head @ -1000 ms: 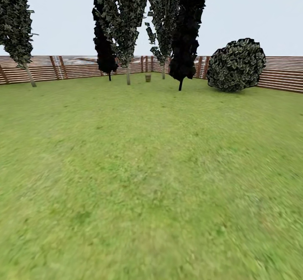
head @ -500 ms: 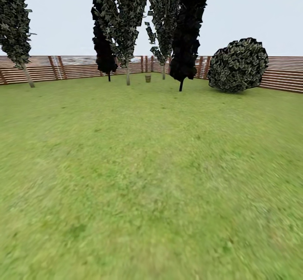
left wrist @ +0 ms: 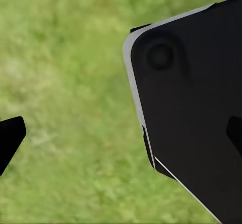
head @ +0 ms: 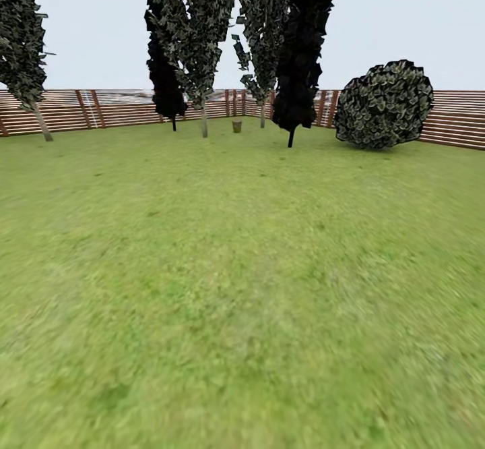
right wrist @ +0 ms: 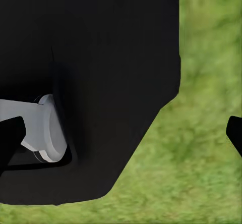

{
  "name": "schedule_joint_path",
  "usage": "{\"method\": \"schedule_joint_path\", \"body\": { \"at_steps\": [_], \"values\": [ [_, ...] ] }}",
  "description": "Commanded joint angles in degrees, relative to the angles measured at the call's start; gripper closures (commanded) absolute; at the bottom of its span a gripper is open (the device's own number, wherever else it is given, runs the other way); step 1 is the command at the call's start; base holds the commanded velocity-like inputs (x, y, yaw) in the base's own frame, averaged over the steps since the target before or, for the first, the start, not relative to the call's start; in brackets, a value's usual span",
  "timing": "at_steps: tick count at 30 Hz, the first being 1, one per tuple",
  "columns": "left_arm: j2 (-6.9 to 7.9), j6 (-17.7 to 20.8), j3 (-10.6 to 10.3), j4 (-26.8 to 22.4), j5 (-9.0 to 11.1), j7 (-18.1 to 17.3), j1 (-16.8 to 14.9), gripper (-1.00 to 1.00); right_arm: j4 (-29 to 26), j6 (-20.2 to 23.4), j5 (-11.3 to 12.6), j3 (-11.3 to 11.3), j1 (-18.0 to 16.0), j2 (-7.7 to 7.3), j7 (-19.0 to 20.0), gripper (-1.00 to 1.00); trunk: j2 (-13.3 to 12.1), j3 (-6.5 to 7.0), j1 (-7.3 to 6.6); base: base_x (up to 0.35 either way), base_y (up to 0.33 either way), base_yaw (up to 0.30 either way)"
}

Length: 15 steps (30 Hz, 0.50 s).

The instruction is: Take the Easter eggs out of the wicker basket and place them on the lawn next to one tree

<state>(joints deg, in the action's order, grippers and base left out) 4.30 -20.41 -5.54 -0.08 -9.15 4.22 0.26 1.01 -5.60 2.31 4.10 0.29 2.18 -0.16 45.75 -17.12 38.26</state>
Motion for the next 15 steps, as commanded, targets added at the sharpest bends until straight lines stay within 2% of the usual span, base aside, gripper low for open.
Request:
{"method": "schedule_joint_path", "body": {
  "at_steps": [1, 15],
  "values": [
    [0.01, -0.16, -0.44, -0.01, -0.38, 0.44, 0.00, -1.00, 0.11, -0.38, 0.24, 0.38, -0.03, 0.01, -0.02, -1.00, 0.03, -0.04, 0.05, 0.340, 0.057, 0.000],
    [0.01, -0.16, -0.44, -0.01, -0.34, 0.44, 0.00, -1.00, 0.10, -0.38, 0.24, 0.38, -0.03, 0.01, -0.02, -1.00, 0.03, -0.04, 0.05, 0.340, 0.027, 0.000]
  ]
}}
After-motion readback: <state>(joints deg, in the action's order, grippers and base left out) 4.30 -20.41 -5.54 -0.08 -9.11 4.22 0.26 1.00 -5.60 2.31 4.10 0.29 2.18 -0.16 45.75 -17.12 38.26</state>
